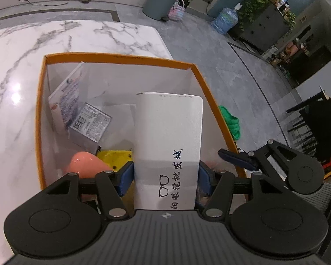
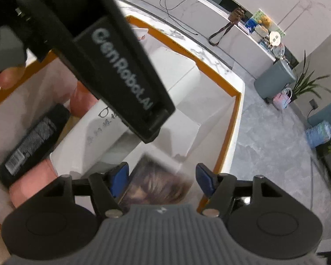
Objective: Organize rigid objects
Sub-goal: 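Lower the glasses box and card box into the box and open both tools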
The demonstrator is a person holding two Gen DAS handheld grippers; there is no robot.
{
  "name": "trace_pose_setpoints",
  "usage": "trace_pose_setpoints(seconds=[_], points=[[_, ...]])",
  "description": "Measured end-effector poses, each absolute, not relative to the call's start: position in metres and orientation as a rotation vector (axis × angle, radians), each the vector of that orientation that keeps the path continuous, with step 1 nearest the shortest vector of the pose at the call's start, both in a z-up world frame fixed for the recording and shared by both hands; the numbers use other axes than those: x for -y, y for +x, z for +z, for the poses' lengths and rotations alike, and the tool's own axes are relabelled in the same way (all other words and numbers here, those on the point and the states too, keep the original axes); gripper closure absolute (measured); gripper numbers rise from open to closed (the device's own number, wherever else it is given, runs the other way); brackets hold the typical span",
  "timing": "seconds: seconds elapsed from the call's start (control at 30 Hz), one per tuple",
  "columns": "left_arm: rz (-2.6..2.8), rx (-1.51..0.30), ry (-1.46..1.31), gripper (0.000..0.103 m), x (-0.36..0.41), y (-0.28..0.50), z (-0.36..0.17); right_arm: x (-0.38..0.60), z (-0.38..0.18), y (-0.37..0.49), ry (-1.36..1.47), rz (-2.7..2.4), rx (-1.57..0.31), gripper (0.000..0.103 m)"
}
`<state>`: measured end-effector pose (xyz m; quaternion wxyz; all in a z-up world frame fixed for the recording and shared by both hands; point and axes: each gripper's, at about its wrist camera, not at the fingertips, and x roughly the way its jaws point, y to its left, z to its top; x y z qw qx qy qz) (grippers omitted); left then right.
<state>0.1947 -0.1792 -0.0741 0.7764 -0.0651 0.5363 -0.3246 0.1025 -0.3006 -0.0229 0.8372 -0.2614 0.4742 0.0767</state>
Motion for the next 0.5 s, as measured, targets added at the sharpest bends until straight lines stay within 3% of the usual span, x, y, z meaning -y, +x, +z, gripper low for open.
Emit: trace_pose_setpoints(seconds=[0.5], points=[[-0.7, -1.217, -0.129, 0.032, 0.1754, 0.1912, -0.0803, 0.2937, -0.0192, 0.0944, -0.583, 0.142, -0.995, 0.037]])
